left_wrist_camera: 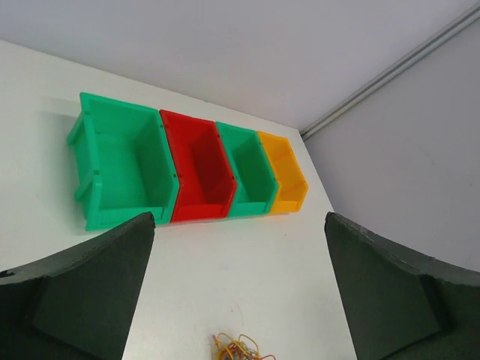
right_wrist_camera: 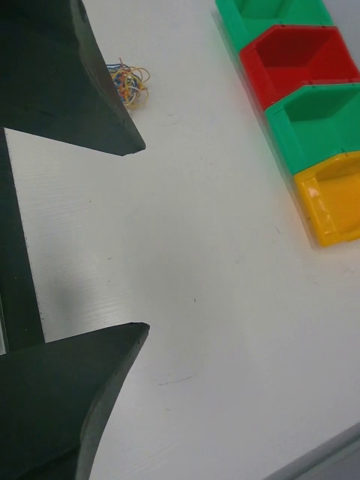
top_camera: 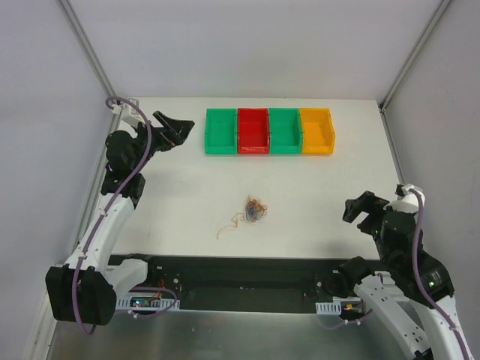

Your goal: Untangle the cables

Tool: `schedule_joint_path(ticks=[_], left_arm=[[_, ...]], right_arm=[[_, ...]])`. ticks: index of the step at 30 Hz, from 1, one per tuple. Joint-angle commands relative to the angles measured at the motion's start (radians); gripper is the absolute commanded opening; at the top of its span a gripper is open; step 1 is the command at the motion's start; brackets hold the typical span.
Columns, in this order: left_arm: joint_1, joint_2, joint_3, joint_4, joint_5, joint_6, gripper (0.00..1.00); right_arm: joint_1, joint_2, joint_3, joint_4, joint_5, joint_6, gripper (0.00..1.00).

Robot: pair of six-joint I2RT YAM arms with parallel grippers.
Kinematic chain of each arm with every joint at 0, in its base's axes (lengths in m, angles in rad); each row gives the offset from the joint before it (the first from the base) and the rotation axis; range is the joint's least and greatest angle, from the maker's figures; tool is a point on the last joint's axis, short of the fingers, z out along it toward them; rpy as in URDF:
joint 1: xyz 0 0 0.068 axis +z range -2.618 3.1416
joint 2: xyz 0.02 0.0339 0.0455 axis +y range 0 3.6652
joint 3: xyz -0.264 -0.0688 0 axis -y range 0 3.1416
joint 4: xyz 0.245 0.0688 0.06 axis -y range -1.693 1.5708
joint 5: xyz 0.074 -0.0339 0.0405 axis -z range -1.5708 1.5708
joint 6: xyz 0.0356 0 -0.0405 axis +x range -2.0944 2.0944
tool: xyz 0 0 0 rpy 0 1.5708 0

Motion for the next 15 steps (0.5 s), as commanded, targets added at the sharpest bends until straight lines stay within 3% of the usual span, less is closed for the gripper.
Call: schedule_joint_path(ticks=[1, 5, 9, 12, 15], left_arm=[[0.016, 0.076, 0.067, 0.054, 0.149, -0.073, 0.93], [0.014, 0.206, 0.129, 0.033, 0.311, -0.073, 0.87], [0.007, 0.384, 0.207, -0.027, 0.512, -0.125, 0.68], [-0.025, 0.509, 0.262, -0.055, 0.626, -0.162, 0.65], [-0.094, 0.563, 0.299, -0.212, 0.550, -0.046, 0.70]], right_arm=[[-0.003, 0.050, -0.091, 0.118, -0.138, 0.045, 0.96], [-0.001, 0.199, -0.179, 0.323, -0.390, 0.096, 0.96], [0.032, 0.453, -0.237, 0.573, -0.635, 0.170, 0.96], [0.156, 0.604, -0.224, 0.658, -0.612, 0.190, 0.96], [0.253, 0.681, -0.196, 0.660, -0.515, 0.199, 0.96]])
